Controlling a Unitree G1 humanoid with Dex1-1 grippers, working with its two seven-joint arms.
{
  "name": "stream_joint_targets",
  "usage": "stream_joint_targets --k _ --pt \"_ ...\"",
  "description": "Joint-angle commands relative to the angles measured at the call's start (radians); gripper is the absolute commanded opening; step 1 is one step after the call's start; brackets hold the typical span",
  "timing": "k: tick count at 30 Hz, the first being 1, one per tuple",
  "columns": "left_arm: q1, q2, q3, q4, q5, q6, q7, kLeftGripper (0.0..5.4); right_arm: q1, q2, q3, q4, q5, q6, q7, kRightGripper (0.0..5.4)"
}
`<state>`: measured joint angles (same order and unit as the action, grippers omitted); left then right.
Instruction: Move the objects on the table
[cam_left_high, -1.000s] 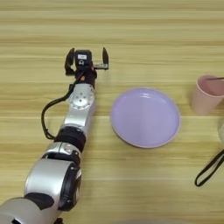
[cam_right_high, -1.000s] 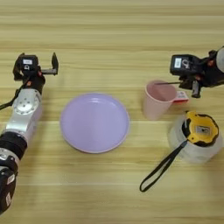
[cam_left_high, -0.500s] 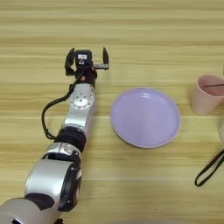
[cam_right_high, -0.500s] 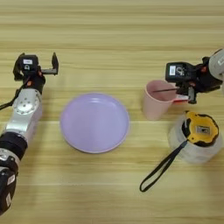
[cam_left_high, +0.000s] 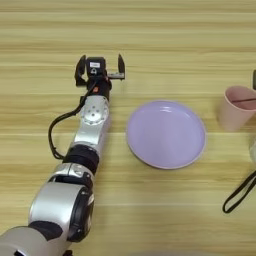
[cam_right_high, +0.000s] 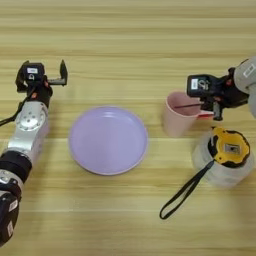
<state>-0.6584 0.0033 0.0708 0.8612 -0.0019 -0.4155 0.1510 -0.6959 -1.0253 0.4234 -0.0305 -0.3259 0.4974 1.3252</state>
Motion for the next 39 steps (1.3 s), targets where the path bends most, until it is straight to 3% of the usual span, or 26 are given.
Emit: stream_joint_targets --k 1,20,21,39 --pt "0.005 -0.006 -0.006 -0.010 0.016 0.016 0.007 5.40 -0.025 0.010 0.003 0.012 -0.017 -0.011 0.013 0.85" --pt "0.003 -0.012 -0.008 -0.011 0.020 0.018 0.011 5.40 -0.041 0.037 -0.007 0.023 -0.046 -0.027 0.022 0.85" --pt "0.003 -0.012 -0.008 -0.011 0.020 0.018 0.011 5.40 -0.043 0.040 -0.008 0.024 -0.047 -0.027 0.020 1.14" --pt "0.004 -0.012 -0.010 -0.011 0.019 0.020 0.012 5.40 -0.061 0.055 -0.020 0.039 -0.055 -0.024 0.005 3.04"
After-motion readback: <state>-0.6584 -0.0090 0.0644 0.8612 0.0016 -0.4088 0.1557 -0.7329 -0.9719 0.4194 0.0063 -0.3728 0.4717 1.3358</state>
